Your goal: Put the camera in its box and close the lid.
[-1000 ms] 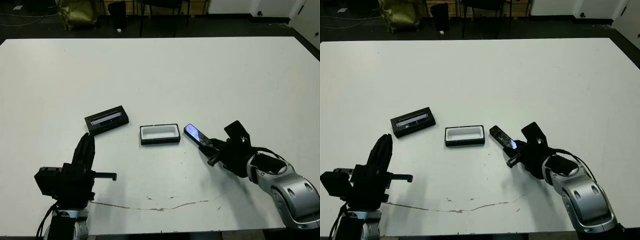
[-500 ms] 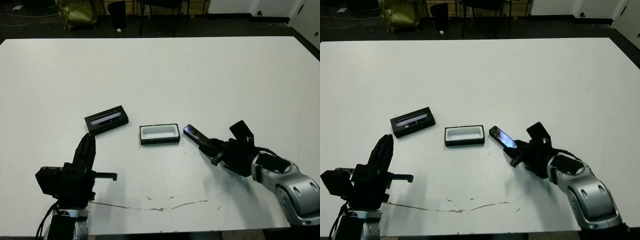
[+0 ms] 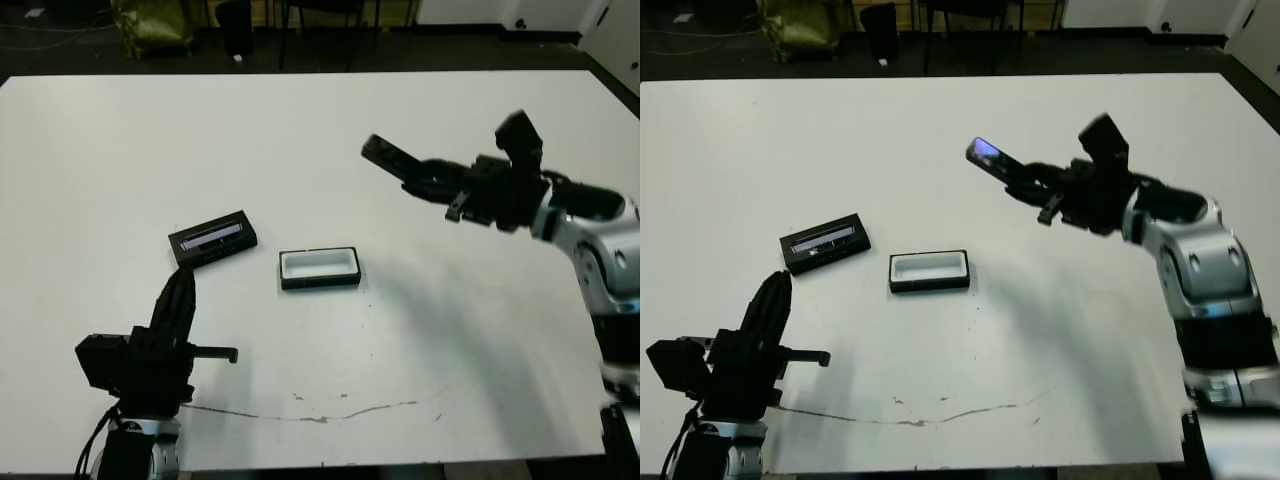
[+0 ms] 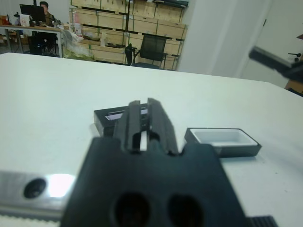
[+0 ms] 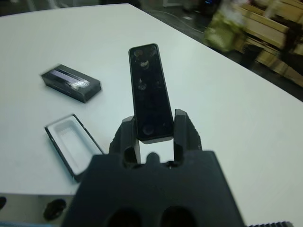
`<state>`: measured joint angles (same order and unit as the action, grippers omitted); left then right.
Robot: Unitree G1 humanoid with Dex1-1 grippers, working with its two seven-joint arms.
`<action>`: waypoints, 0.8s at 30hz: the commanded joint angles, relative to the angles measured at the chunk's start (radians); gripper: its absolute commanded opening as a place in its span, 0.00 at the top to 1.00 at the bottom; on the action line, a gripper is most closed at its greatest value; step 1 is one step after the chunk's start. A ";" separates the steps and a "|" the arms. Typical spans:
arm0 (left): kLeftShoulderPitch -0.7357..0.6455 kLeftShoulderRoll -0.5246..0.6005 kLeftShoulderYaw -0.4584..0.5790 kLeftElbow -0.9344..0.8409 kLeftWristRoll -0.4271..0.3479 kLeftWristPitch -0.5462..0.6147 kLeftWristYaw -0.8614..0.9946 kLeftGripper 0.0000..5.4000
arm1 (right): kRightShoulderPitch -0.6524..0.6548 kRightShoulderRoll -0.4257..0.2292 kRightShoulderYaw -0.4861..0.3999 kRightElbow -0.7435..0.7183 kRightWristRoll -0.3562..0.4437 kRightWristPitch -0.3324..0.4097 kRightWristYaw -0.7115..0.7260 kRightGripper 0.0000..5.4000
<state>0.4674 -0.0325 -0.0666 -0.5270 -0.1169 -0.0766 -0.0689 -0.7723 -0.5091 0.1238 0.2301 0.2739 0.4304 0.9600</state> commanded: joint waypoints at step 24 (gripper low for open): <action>0.079 0.005 -0.016 0.026 0.032 -0.017 0.039 1.00 | -0.294 0.138 0.321 0.366 -0.312 -0.149 0.416 0.94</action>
<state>0.4758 -0.0332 -0.0859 -0.5174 -0.0942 -0.1034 -0.0343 -1.0603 -0.3770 0.4360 0.5870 -0.0338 0.2576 1.3541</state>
